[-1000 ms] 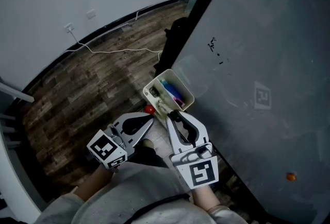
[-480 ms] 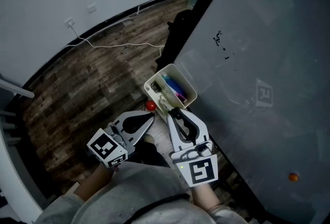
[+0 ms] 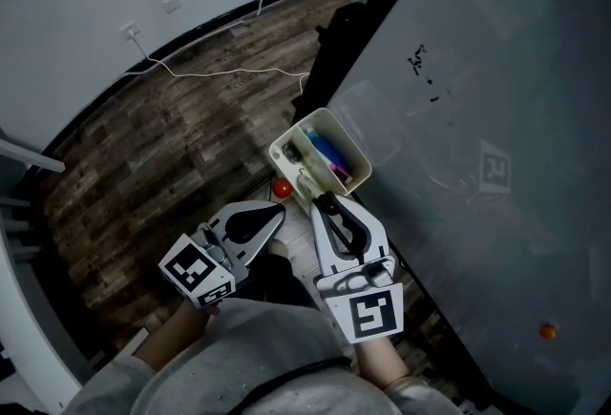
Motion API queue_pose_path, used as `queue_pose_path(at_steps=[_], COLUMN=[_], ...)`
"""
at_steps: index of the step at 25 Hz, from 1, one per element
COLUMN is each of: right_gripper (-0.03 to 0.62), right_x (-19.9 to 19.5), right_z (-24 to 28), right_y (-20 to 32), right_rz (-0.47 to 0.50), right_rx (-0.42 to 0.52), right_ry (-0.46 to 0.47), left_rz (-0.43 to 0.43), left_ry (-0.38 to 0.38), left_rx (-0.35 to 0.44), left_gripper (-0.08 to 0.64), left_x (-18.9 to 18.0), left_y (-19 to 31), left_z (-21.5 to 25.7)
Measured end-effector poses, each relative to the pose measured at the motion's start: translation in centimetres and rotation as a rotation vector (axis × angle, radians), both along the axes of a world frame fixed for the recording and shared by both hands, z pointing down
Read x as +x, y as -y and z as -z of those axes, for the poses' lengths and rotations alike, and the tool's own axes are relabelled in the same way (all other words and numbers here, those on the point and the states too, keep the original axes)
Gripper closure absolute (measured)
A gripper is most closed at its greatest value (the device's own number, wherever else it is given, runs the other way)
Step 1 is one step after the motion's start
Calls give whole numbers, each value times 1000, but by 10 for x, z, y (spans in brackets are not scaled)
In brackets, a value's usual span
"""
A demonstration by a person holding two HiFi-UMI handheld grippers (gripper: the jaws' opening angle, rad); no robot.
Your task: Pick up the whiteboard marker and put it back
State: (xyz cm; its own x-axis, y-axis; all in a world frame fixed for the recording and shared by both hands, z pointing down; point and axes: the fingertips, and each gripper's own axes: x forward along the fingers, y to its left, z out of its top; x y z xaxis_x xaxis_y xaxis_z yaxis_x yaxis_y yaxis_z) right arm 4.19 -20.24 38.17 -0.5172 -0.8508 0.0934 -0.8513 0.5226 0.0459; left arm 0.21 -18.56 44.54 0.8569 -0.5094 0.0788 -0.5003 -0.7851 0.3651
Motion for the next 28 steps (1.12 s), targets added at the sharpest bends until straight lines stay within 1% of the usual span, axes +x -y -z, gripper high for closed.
queue_pose_path(at_steps=[2, 6, 11, 28], right_gripper=[515, 515, 514, 515], right_x=[-1, -1, -1, 0], right_z=[0, -1, -4, -13], right_y=[0, -3, -8, -16], right_rz=[2, 5, 10, 26], right_rx=[3, 11, 30, 20], right_ry=[-6, -13, -40, -57], left_rz=[-4, 1, 2, 8], left_ry=[5, -12, -10, -8], left_rx=[-12, -12, -13, -27], left_gripper=[545, 545, 545, 545], left_x=[0, 0, 0, 2], left_y=[-1, 0, 2, -1], left_z=[-3, -1, -2, -7])
